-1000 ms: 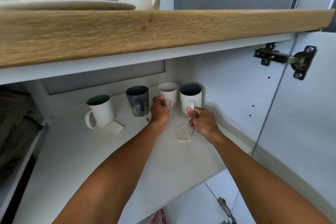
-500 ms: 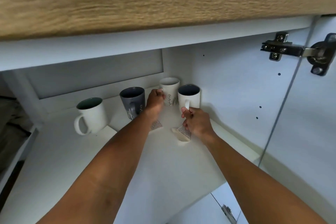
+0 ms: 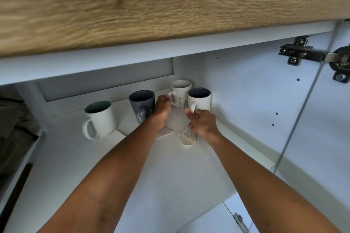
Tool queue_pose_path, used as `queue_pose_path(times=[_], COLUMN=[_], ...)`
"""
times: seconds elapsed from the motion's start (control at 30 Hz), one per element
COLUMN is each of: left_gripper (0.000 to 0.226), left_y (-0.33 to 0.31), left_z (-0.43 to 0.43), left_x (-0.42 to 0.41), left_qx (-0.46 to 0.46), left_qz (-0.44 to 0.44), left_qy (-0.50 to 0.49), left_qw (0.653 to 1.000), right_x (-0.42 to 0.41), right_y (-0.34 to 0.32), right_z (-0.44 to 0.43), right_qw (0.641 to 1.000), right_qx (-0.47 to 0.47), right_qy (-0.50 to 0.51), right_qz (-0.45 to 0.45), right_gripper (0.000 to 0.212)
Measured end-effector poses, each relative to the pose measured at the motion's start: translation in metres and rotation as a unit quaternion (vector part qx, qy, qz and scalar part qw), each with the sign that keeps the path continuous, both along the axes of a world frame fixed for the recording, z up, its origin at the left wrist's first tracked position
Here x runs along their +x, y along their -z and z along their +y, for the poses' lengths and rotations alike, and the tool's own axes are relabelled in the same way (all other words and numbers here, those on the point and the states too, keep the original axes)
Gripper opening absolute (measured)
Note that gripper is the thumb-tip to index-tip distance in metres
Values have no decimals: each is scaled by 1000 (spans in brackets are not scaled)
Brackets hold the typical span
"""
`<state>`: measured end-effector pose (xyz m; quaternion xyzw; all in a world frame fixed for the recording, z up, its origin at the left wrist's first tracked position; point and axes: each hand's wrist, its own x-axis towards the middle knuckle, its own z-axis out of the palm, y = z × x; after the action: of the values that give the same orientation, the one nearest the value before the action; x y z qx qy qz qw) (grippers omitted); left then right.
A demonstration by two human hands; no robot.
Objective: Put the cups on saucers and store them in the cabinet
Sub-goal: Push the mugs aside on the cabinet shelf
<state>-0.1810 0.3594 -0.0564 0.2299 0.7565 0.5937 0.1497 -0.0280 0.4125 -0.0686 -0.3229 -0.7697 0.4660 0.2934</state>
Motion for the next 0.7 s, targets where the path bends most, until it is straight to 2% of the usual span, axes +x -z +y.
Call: queue_pose_path(times=[0.07,0.17,0.23,0.33,0.43,0.57,0.63,0.7], left_gripper=[23,30,41,44,44,45,50,53], left_y=[3,9,13,16,17,12,11,11], left_z=[-7,-27,-45,-80,-117,-173,-203,-229], left_x=[6,18,26,42,54,67,73,74], left_qx=[10,-9,-46,-82,-142,-180,-225,-287], left_qz=[-13,-19,8,91,239,372,416,471], left_qy=[3,20,42,118,159,154,112,41], left_qw=[1000,1000,998,985,947,898,874,833], right_x=[8,28,46,71,85,85,76,62], right_y=[-3,-8,-10,-12,-16,-22,-23,-24], right_z=[4,11,14,14,10,-9,-25,-40], right_qw=[1000,991,979,946,913,907,904,902], right_qx=[12,86,127,206,268,289,303,313], right_qy=[-11,-21,-35,-50,-61,-95,-117,-137], right_qz=[-14,-99,-156,-245,-303,-291,-279,-264], right_gripper=[40,54,64,75,75,68,66,64])
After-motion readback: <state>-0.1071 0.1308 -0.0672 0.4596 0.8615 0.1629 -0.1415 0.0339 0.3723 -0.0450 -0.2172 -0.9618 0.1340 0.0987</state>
